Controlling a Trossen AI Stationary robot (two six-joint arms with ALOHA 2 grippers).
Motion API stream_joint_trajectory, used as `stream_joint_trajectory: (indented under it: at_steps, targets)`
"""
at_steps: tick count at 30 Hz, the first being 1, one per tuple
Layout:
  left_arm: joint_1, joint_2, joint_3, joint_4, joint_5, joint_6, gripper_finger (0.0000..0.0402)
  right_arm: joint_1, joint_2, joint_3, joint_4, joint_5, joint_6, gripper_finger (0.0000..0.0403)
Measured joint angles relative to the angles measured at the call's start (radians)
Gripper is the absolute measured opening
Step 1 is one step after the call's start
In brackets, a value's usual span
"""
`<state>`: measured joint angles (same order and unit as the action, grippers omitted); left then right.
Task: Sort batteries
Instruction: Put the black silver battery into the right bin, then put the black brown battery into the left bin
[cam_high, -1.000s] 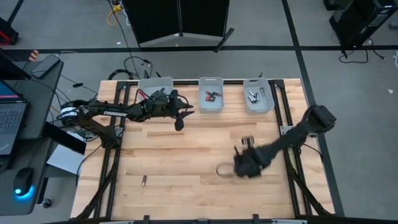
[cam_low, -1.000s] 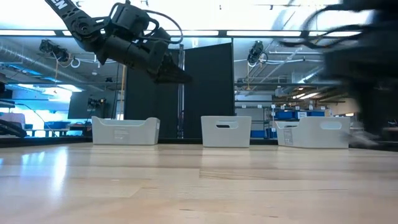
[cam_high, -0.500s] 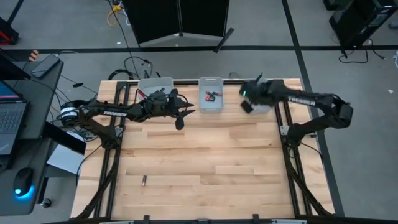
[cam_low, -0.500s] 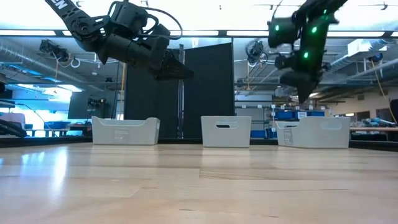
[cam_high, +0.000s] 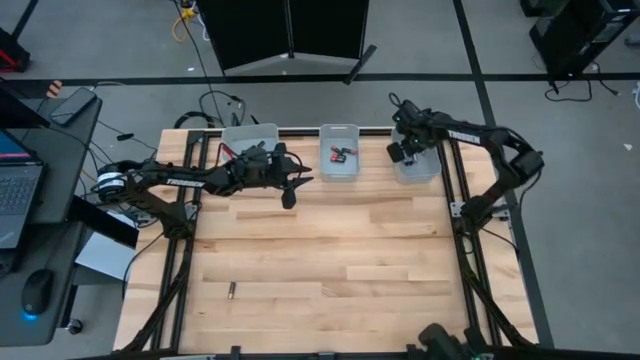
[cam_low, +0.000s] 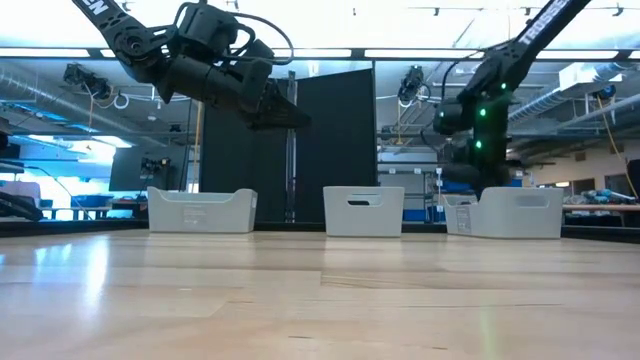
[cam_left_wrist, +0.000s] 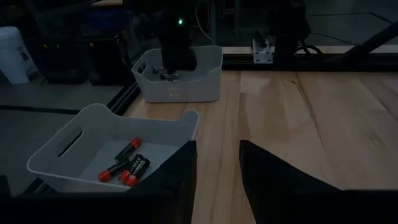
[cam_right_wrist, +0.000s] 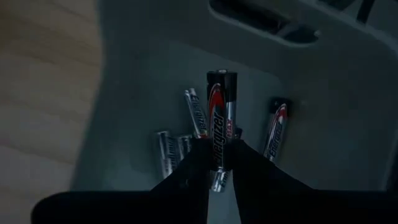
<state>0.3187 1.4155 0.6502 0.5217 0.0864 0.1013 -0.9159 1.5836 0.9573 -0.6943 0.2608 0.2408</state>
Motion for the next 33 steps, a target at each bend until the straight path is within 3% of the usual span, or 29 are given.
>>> stream_joint_trajectory:
  at_steps: [13,21,25,29,33]
  targets:
    - [0.000,0.000,0.000,0.000,0.000,0.000,0.0129,-0.038,0.109,0.005,0.037,-0.008,-0.041,0.0059]
    - [0.000,0.000,0.000,0.006,-0.023,-0.012,0.0129,-0.035,0.069,0.008,0.019,0.018,-0.080,0.0141]
    - [0.000,0.000,0.000,-0.001,-0.039,-0.023,0.0129,-0.032,0.001,0.009,-0.039,0.027,-0.103,0.0161]
    - [0.000,0.000,0.002,0.007,-0.040,0.008,0.0127,0.023,-0.087,0.009,-0.109,0.026,-0.138,0.0126]
    - [0.000,-0.007,0.010,0.005,-0.012,0.034,0.0109,0.105,-0.180,-0.040,-0.045,-0.028,-0.198,0.0036]
